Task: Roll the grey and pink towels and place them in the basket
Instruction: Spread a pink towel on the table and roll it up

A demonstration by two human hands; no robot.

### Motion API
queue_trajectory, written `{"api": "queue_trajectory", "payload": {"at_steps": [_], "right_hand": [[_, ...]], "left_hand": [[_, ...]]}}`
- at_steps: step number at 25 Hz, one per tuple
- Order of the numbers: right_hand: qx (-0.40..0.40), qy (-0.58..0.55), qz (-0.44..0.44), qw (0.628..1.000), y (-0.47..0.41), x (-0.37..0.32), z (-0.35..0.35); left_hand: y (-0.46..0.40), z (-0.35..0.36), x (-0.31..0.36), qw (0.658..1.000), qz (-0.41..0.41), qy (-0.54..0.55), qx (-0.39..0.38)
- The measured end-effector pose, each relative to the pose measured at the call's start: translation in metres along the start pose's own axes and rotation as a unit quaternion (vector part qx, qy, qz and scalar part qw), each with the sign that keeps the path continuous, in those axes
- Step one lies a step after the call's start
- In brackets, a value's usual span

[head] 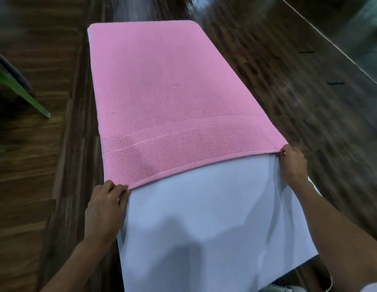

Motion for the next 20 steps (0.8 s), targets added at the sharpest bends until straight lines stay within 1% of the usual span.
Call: {"api": "queue_trajectory", "payload": {"at_steps": [3, 6, 12, 15, 18, 20], "right_hand": [[-0.014, -0.014, 0.007, 1.000, 0.024, 0.032, -0.007], [-0.017, -0.027, -0.008, 0.999, 0.044, 0.057, -0.008], [-0.031, 0.010, -0.063, 0.998, 0.077, 0.102, -0.023], [-0.043, 0.008, -0.101, 0.994, 0.088, 0.119, -0.031], [-0.057, -0.002, -0.130, 0.990, 0.091, 0.137, -0.035], [-0.067, 0.002, -0.153, 0.986, 0.096, 0.151, -0.038]], "left_hand": [[0.039, 0.001, 0.021, 1.000, -0.002, -0.006, 0.020], [0.073, 0.000, 0.040, 0.999, -0.005, -0.017, 0.047], [0.134, -0.007, 0.087, 0.997, -0.064, -0.018, 0.046], [0.160, -0.008, 0.115, 0.992, -0.109, -0.033, 0.054], [0.180, -0.007, 0.141, 0.988, -0.126, -0.051, 0.072], [0.189, -0.008, 0.153, 0.982, -0.165, -0.063, 0.065]]}}
Point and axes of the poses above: each hand's wrist, its own y-axis away from the middle knuckle, its own z-axis out of the palm, x = y × z, the point moved 1 cm from there along -y, towards the middle knuckle, and after that the axes turned 11 degrees about z, right-handed, at the moved point
